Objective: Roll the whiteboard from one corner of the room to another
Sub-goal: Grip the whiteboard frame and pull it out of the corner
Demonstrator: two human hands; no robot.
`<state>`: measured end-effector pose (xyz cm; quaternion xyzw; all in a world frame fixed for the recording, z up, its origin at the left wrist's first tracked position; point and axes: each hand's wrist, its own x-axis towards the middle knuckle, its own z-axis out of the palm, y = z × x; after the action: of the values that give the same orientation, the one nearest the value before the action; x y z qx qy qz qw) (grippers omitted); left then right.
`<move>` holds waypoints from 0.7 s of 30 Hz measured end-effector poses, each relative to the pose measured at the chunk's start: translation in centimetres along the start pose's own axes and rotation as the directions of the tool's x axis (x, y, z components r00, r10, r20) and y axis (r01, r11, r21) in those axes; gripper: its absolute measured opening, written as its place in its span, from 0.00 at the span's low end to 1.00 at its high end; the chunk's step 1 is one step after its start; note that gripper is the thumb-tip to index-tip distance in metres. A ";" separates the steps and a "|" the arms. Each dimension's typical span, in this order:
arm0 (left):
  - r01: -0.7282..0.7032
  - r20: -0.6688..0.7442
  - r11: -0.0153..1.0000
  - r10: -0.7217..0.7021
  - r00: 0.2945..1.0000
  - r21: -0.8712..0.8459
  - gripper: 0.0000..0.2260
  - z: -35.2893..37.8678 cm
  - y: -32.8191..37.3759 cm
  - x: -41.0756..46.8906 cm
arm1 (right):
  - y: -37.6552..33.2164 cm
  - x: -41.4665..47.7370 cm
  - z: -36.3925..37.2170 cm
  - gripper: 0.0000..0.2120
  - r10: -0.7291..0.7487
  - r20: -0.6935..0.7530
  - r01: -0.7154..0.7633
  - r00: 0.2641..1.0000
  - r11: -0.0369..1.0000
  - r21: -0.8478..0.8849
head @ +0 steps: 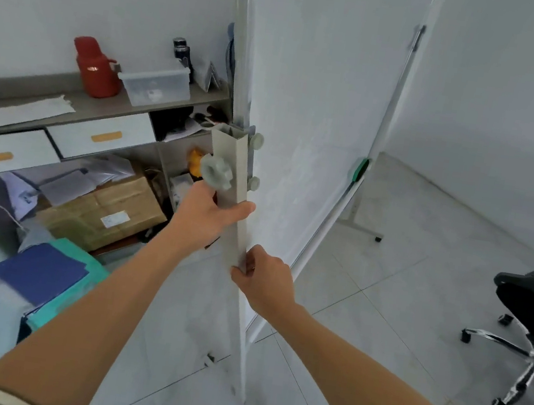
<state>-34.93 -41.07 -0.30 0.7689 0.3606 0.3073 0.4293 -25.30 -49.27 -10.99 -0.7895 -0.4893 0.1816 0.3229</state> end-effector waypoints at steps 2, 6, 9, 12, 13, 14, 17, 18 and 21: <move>0.026 -0.046 1.000 -0.027 0.999 -0.001 0.06 -0.6 0.1 -3.5 | -0.6 -3.1 0.7 0.13 -0.035 0.018 0.035 0.999 0.999 0.013; 0.058 -0.100 0.998 -0.061 0.993 -0.035 0.05 -2.1 0.4 -10.7 | -2.0 -9.5 1.8 0.13 -0.111 0.043 0.110 0.993 0.994 0.012; 0.097 -0.144 0.994 -0.104 0.984 -0.050 0.11 -3.4 0.9 -16.2 | -3.3 -14.5 2.6 0.13 -0.163 0.080 0.163 0.983 0.987 0.009; 0.122 -0.186 0.989 -0.135 0.973 -0.079 0.11 -4.6 1.5 -21.8 | -4.7 -19.4 3.3 0.13 -0.218 0.111 0.221 0.970 0.975 -0.012; 0.119 -0.188 0.990 -0.132 0.973 -0.077 0.11 -4.7 1.6 -23.2 | -5.0 -20.7 3.5 0.13 -0.226 0.116 0.229 0.967 0.973 -0.016; 0.116 -0.192 0.991 -0.128 0.973 -0.070 0.12 -4.8 1.7 -24.4 | -5.1 -21.8 3.8 0.12 -0.229 0.118 0.233 0.966 0.972 -0.020; 0.131 -0.221 0.990 -0.139 0.965 -0.052 0.17 -5.8 2.2 -29.5 | -6.2 -26.5 4.9 0.11 -0.233 0.126 0.239 0.964 0.970 -0.035; 0.139 -0.226 0.989 -0.147 0.963 -0.048 0.18 -6.2 2.3 -31.1 | -6.6 -28.1 5.3 0.12 -0.233 0.125 0.239 0.965 0.970 -0.041; 0.164 -0.230 0.986 -0.166 0.959 -0.026 0.20 -7.2 2.6 -35.9 | -7.7 -32.6 6.1 0.11 -0.225 0.124 0.231 0.966 0.972 -0.039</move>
<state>-59.63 -68.28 -0.69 0.6936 0.4699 0.3594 0.4111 -48.86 -73.85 -11.12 -0.7240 -0.5999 0.1769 0.2908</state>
